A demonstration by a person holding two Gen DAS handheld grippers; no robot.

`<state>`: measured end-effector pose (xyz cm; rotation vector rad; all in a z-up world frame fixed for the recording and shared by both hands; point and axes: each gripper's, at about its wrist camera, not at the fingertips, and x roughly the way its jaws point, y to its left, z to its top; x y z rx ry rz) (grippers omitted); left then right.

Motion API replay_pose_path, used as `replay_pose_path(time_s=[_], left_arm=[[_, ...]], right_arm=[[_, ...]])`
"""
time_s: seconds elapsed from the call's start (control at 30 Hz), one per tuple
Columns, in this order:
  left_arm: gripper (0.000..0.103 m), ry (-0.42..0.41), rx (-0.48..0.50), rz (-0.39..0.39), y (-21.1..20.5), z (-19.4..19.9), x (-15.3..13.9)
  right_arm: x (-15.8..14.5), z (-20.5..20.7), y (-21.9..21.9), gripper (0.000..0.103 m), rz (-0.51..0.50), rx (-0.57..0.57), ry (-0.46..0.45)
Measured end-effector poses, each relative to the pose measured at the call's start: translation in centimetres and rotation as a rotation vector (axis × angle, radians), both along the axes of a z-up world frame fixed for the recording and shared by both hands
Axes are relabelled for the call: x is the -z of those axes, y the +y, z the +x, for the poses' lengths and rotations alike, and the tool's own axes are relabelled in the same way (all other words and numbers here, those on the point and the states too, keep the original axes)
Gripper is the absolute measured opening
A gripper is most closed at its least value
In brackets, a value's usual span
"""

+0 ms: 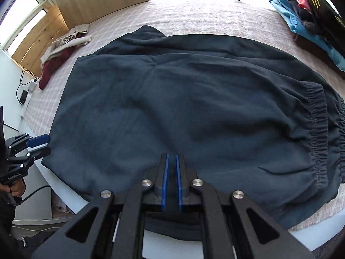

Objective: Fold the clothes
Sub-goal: 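Smooth the folded trousers flat with both open grippers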

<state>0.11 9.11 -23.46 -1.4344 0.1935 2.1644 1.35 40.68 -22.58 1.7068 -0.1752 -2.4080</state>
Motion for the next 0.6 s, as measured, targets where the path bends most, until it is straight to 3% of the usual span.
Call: replay_pose_path(time_s=[0.13, 0.27, 0.43, 0.5, 0.6], left_arm=[[0.034, 0.029, 0.056, -0.061, 0.0, 0.7, 0.5], [0.034, 0.053, 0.060, -0.056, -0.1, 0.5, -1.8], [0.034, 0.097, 0.091, -0.014, 1.6, -0.1, -5.0], [0.035, 0.098, 0.093, -0.017, 2.2, -0.9, -5.1], [0.035, 0.028, 0.006, 0.000, 1.4, -3.1, -3.8]], right_arm=[[-0.2, -0.4, -0.2, 0.006, 0.031, 0.016, -0.002], [-1.7, 0.8, 0.7, 0.007, 0.004, 0.080, 0.026], [-4.6, 5.1, 8.7, 0.021, -0.106, 0.386, 0.131], [-5.3, 6.1, 11.0, 0.036, -0.102, 0.465, 0.150], [-6.1, 7.1, 13.2, 0.036, -0.106, 0.541, 0.176]])
